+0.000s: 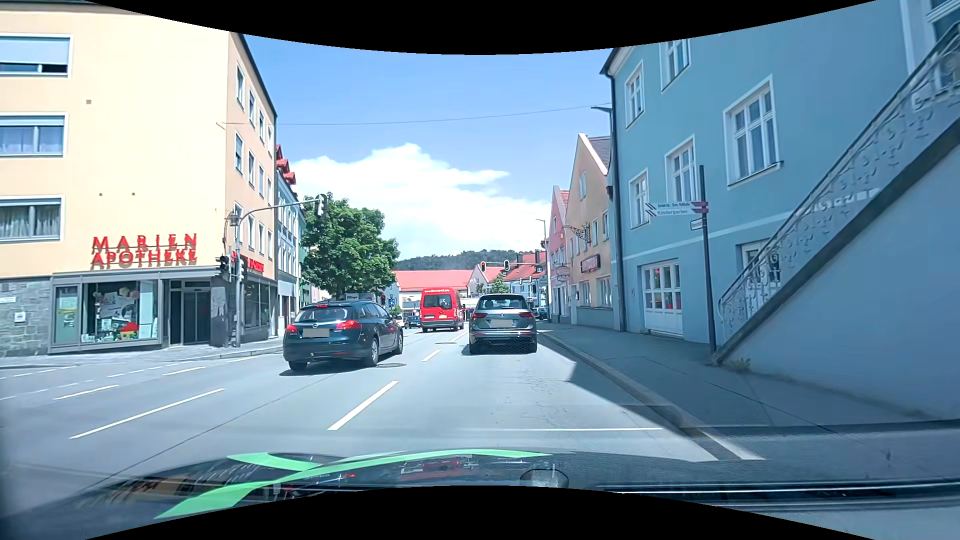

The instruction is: Follow the waypoints while adhering to traffic rules and regulations

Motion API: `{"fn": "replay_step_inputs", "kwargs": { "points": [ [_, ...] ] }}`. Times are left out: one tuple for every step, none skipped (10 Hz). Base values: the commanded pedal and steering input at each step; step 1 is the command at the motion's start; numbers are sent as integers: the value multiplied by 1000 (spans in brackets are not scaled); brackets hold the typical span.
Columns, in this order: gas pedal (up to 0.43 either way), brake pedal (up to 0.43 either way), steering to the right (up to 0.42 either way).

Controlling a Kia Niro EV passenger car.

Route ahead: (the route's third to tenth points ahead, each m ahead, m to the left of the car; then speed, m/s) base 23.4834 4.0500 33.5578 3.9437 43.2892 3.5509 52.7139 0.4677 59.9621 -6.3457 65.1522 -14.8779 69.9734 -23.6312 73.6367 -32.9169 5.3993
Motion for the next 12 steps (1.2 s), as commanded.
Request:
{"fn": "replay_step_inputs", "kwargs": {
  "points": [
    [220, 0, -6],
    [209, 0, -6],
    [209, 0, -6],
    [197, 0, -6],
    [138, 0, -6],
    [138, 0, -6],
    [138, 0, -6],
    [138, 0, -6],
    [118, 0, -6],
    [0, 0, -6],
    [0, 0, -6],
    [0, 24, -6]
  ]
}}
